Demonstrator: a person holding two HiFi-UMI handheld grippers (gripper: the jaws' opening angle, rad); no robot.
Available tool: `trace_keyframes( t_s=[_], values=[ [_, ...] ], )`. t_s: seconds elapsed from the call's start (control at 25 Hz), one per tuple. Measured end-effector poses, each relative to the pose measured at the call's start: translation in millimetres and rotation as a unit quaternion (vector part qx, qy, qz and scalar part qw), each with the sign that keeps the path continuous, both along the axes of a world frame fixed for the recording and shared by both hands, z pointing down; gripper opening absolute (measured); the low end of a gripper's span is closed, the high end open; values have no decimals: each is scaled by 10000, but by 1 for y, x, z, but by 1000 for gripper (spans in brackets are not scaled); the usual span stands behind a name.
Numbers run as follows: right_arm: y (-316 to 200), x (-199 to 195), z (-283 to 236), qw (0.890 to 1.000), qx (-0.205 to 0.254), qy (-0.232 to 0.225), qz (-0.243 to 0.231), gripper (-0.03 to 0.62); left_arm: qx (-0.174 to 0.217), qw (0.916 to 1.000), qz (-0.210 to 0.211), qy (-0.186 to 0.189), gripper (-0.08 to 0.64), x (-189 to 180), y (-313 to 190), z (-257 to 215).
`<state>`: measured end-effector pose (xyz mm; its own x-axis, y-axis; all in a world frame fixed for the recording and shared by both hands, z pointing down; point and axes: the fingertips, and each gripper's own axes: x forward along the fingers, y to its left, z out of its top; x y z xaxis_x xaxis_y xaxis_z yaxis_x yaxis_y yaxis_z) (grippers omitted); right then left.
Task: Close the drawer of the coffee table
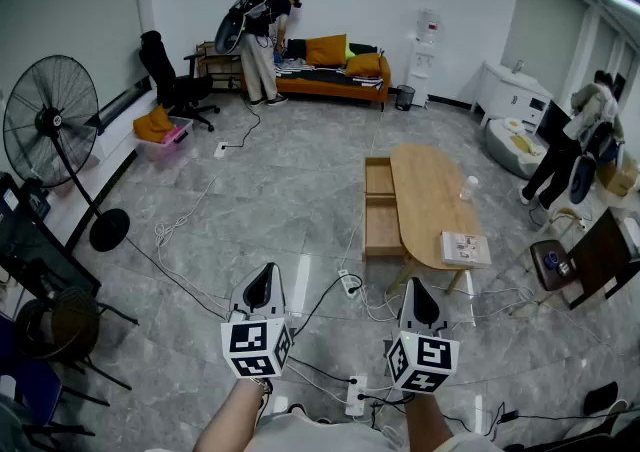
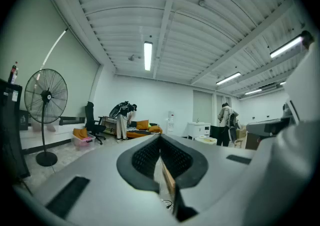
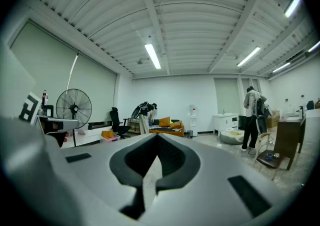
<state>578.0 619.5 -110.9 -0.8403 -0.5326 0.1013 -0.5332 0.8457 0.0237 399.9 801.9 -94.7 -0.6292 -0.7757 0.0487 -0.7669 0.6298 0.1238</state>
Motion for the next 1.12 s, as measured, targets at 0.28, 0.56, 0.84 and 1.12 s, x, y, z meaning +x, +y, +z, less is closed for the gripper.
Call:
trace_keyframes(
  t_s=[0.28,0.56,0.84,1.12],
  values=[
    [2,-8,1,10000,-6,25,-45,0,-15,10000,20,-23,-5,-6,-1,2],
    [13,-9,13,9995,-240,1,-207,2,-127,9999,61,-24,-5,-1,8,7],
    [20,-10,16,9991,-315,-53,-289,31,-252,9995,187,-104,2,4,9,3],
    [20,-7,12,9981,-474,-241,-310,97,-243,9994,243,-82,92,7,12,3]
  ],
)
